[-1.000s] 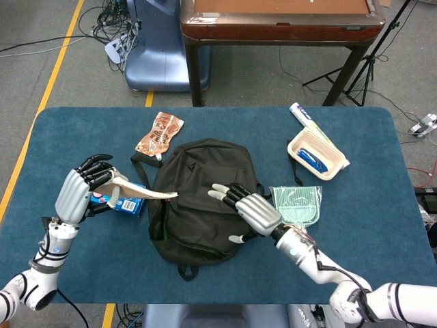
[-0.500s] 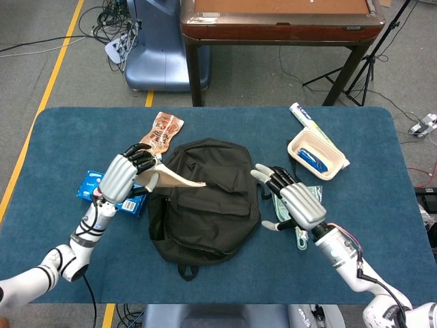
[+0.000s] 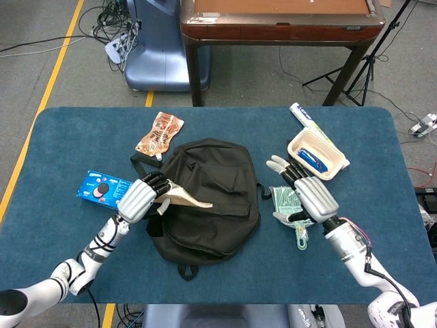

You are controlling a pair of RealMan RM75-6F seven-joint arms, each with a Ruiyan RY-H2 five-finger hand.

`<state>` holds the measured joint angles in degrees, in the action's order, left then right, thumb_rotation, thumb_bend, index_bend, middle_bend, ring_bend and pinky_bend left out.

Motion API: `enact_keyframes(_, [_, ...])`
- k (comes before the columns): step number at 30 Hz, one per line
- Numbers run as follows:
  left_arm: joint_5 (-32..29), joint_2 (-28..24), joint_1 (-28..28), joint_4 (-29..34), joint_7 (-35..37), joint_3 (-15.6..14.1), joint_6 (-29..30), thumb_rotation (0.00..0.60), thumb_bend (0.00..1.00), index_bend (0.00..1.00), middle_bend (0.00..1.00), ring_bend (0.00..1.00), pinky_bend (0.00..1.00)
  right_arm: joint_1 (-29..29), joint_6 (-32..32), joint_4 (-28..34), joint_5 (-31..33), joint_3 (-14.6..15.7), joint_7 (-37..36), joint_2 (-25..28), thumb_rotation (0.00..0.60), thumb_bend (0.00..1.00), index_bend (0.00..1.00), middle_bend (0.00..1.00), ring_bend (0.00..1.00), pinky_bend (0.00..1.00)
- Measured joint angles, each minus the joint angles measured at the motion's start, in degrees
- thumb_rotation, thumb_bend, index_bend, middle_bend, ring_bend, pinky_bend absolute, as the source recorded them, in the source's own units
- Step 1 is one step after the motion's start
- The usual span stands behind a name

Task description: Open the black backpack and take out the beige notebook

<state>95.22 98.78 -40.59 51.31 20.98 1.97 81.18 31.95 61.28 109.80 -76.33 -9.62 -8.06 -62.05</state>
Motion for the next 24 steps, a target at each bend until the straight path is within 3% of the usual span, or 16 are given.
enact_keyframes(4, [-1.54,-5.12,1.16,11.4,-5.73,-1.08,-3.45,0.6,0.32,0.0,0.07,0.04,0.15,-0.08,-0.59,-0.59,1.12,-0.14,-0.23,0.11,0.6,0.13,0.0,0.0,0.0,0.0])
enact_keyframes(13, [-6.78,-19.97,5.05,38.62,-21.51,-2.23,-8.05,0.6,0.29,0.0,0.05,0.02,0.14,-1.69,0.42,-1.03,2.74,-0.15,0.37,1.53,0.6,0.13,0.0,0.0,0.0,0.0])
enact_keyframes(16, [-9.43,-23.64,7.54,42.1,-24.24,-1.74,-7.14,0.6,0.29,0.0,0.05,0.03,0.14,-2.61,0.71,-1.21,3.45,0.28,0.7,2.43,0.6,0.14,0.0,0.01,0.0,0.0])
enact_keyframes(20, [-13.75,-25.83,10.69,43.52,-25.02,-0.45,-4.79,0.6,0.29,0.05,0.05,0.04,0.14,-4.24,1.5,-1.82,4.47,1.02,1.0,3.07,0.6,0.23,0.01,0.12,0.01,0.05])
enact_keyframes(24, [-17.8,-27.57,14.26,43.35,-25.56,1.01,-1.54,0.6,0.29,0.12,0.05,0.05,0.14,-6.06,3.56,-2.97,4.24,2.01,2.35,3.31,0.6,0.29,0.15,0.21,0.07,0.11])
